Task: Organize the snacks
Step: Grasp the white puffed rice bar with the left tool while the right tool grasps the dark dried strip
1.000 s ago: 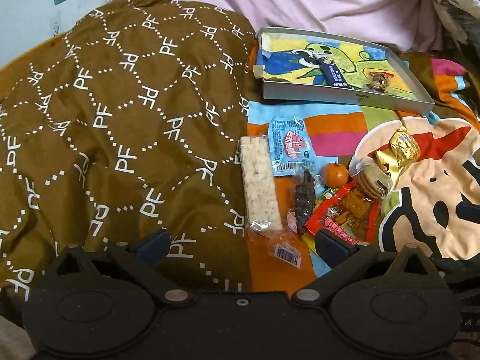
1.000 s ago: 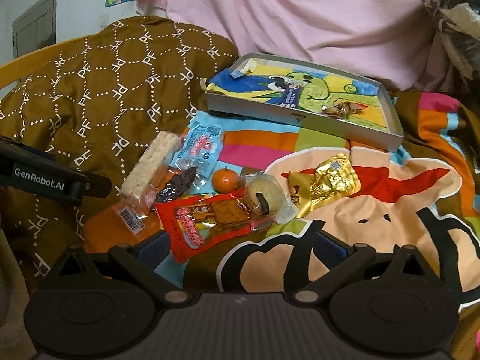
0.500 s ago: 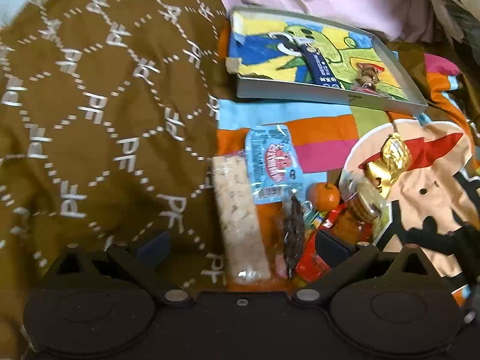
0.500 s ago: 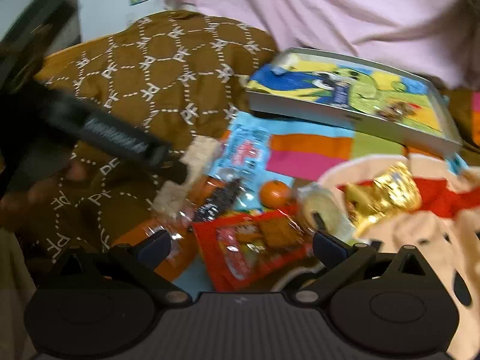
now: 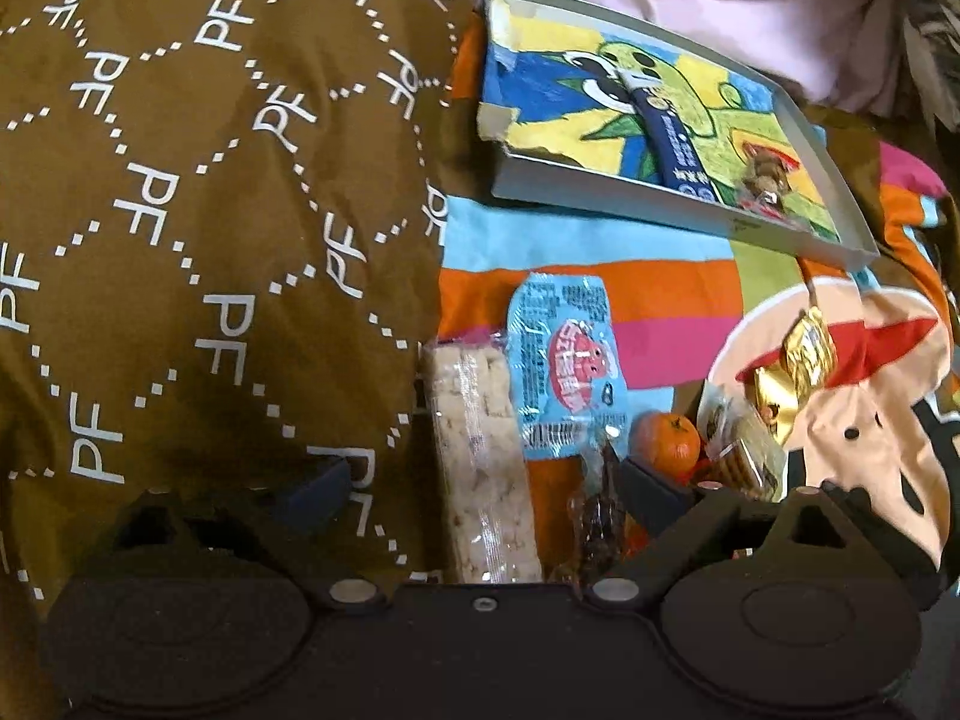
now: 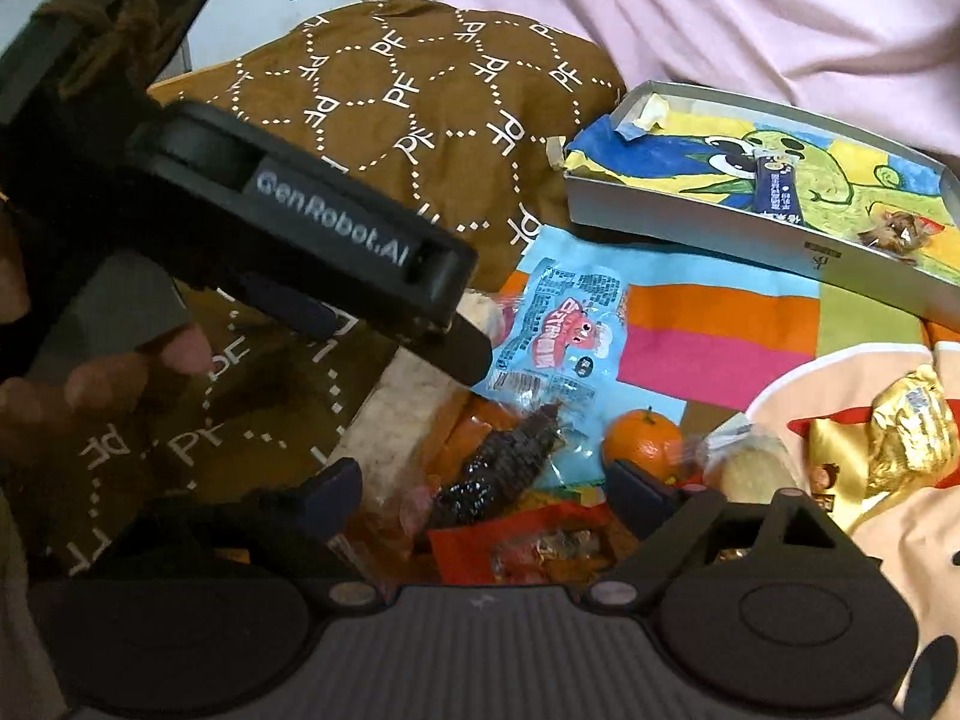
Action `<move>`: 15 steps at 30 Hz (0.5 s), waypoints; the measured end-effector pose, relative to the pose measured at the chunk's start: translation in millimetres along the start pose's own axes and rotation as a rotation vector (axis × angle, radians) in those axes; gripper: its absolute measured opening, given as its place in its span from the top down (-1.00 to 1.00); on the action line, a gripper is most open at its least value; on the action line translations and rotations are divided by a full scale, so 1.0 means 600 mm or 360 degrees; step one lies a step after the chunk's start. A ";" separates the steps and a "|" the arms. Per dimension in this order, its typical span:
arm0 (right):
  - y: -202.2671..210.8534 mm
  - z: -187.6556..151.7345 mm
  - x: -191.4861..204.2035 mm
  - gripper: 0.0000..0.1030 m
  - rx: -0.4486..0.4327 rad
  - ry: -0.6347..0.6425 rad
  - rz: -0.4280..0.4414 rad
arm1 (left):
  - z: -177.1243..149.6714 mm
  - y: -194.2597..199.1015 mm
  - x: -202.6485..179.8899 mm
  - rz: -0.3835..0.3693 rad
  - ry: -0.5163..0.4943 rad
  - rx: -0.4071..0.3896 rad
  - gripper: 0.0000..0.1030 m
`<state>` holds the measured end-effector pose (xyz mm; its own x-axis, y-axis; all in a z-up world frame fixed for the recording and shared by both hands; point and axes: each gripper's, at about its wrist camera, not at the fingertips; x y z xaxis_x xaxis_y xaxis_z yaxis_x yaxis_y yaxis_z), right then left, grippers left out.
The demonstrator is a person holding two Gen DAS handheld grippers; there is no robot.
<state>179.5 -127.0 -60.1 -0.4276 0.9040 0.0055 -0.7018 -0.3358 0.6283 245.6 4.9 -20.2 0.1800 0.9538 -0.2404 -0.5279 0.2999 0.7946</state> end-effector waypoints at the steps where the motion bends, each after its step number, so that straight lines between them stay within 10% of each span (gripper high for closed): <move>1: -0.004 0.000 -0.001 -0.70 0.0003 -0.0016 0.0000 | 0.001 0.000 0.001 0.0000 0.0009 -0.0004 -0.82; 15: -0.023 -0.007 -0.035 -0.44 0.0016 -0.0219 -0.0003 | -0.011 -0.020 -0.023 0.0009 -0.0147 0.0044 -0.30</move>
<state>195.9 -142.3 -72.1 -0.3435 0.9326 0.1109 -0.6965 -0.3322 0.6361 243.9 -11.6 -30.3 0.2536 0.9496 -0.1845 -0.5060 0.2928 0.8113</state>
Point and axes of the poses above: each gripper's, at about its wrist camera, not at the fingertips, and y roughly against the way its jaws point, x to its left, z to its top
